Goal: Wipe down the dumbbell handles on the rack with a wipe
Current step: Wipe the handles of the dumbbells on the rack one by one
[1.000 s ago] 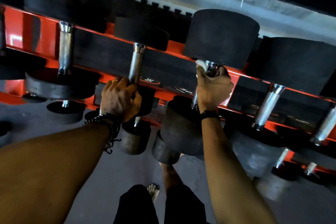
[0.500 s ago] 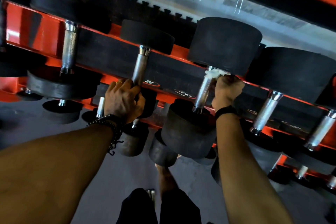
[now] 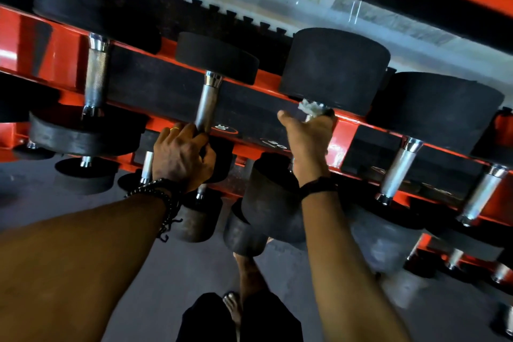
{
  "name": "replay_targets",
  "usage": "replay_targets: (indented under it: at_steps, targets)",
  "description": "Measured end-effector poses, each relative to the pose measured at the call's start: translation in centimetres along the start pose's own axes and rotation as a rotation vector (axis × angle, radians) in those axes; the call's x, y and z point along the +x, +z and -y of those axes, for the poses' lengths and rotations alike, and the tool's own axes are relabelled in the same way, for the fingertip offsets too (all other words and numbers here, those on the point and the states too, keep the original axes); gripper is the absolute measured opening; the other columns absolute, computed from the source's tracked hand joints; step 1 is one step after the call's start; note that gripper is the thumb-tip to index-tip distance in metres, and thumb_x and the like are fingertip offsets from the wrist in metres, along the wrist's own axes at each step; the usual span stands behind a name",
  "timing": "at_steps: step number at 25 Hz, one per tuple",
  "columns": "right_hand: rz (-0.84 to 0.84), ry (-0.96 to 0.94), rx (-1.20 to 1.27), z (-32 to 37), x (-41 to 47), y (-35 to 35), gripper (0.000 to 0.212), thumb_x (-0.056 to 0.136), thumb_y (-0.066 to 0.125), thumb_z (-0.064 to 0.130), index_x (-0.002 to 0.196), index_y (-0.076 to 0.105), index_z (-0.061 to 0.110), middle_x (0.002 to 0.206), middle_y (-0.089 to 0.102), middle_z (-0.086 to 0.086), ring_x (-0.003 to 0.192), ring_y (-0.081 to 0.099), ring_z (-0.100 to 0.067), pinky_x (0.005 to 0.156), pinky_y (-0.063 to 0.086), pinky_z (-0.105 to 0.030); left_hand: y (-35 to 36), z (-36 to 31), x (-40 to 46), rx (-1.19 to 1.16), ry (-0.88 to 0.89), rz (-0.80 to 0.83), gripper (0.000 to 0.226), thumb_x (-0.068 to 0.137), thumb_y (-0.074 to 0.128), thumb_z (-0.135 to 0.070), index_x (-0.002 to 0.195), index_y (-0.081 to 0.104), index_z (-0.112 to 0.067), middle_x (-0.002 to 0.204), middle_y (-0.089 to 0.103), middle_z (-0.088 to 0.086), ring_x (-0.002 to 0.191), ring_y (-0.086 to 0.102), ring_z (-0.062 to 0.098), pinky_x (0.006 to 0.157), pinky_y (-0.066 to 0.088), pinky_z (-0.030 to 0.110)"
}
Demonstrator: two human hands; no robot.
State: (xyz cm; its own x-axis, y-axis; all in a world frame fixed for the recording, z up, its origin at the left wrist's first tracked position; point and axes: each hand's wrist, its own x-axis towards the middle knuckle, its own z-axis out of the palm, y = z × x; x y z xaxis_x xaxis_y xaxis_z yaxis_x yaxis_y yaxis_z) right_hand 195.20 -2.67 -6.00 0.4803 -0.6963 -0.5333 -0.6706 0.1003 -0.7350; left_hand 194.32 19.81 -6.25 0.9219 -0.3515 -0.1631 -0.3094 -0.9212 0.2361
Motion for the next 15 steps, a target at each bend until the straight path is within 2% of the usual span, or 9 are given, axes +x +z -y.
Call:
replay_targets:
  at_steps: [1, 4, 6, 8, 11, 12, 15]
  targets:
    - [-0.009, -0.011, 0.005, -0.3, 0.4, 0.0, 0.052, 0.066, 0.086, 0.023, 0.106, 0.055, 0.011, 0.103, 0.065, -0.003, 0.091, 0.061, -0.018, 0.079, 0.049, -0.027, 0.1, -0.1, 0.1, -0.003, 0.005, -0.008, 0.028, 0.076, 0.048, -0.027, 0.071, 0.067, -0.008, 0.075, 0.061, 0.014, 0.069, 0.055, 0.036, 0.065, 0.043, 0.041]
    - [0.204, 0.042, 0.204, 0.0, 2.1, -1.5, 0.029, 0.075, 0.079, 0.000, 0.098, 0.063, 0.006, 0.082, 0.066, -0.001, 0.073, 0.063, -0.012, 0.065, 0.051, -0.020, 0.3, -0.3, 0.1, -0.006, 0.004, -0.041, 0.028, 0.077, 0.049, -0.026, 0.072, 0.068, -0.006, 0.075, 0.062, 0.015, 0.069, 0.056, 0.036, 0.065, 0.044, 0.041]
    - [0.141, -0.039, 0.088, -0.1, 0.6, -1.3, 0.030, 0.077, 0.080, 0.011, 0.102, 0.065, 0.012, 0.092, 0.067, 0.002, 0.082, 0.063, -0.008, 0.075, 0.049, -0.019, 0.2, -0.1, -0.1, -0.005, -0.003, -0.022, 0.028, 0.077, 0.049, -0.025, 0.072, 0.068, -0.006, 0.075, 0.062, 0.014, 0.069, 0.056, 0.036, 0.066, 0.045, 0.041]
    - [0.095, -0.137, 0.000, -0.2, 0.0, -0.8, 0.044, 0.072, 0.084, 0.023, 0.111, 0.065, 0.013, 0.110, 0.066, -0.001, 0.100, 0.062, -0.011, 0.089, 0.046, -0.022, 0.2, -0.2, 0.0, -0.011, -0.001, -0.028, 0.028, 0.077, 0.048, -0.026, 0.072, 0.068, -0.006, 0.075, 0.062, 0.014, 0.069, 0.057, 0.037, 0.066, 0.045, 0.041]
    - [0.313, -0.001, 0.164, 0.6, 1.4, -2.2, 0.040, 0.073, 0.084, 0.011, 0.108, 0.065, 0.003, 0.099, 0.067, -0.005, 0.090, 0.065, -0.016, 0.079, 0.051, -0.027, 0.4, -0.3, 0.0, -0.005, 0.010, -0.071, 0.029, 0.077, 0.048, -0.026, 0.074, 0.070, -0.007, 0.075, 0.062, 0.014, 0.069, 0.057, 0.037, 0.066, 0.045, 0.042]
    - [0.304, 0.023, 0.141, 0.8, 1.1, -2.6, 0.037, 0.076, 0.083, 0.013, 0.107, 0.066, 0.004, 0.096, 0.067, -0.002, 0.090, 0.064, -0.015, 0.080, 0.050, -0.025, 0.3, -0.3, 0.0, 0.001, 0.008, -0.057, 0.029, 0.077, 0.048, -0.026, 0.074, 0.070, -0.007, 0.075, 0.061, 0.014, 0.069, 0.057, 0.037, 0.066, 0.045, 0.041]
    - [0.102, -0.078, -0.033, 0.2, -0.1, -2.2, 0.022, 0.086, 0.073, 0.029, 0.105, 0.068, 0.017, 0.096, 0.067, 0.007, 0.095, 0.061, -0.010, 0.090, 0.048, -0.024, 0.4, -0.1, -0.1, 0.010, 0.009, -0.059, 0.027, 0.078, 0.049, -0.025, 0.072, 0.068, -0.007, 0.075, 0.061, 0.014, 0.069, 0.056, 0.037, 0.065, 0.044, 0.041]
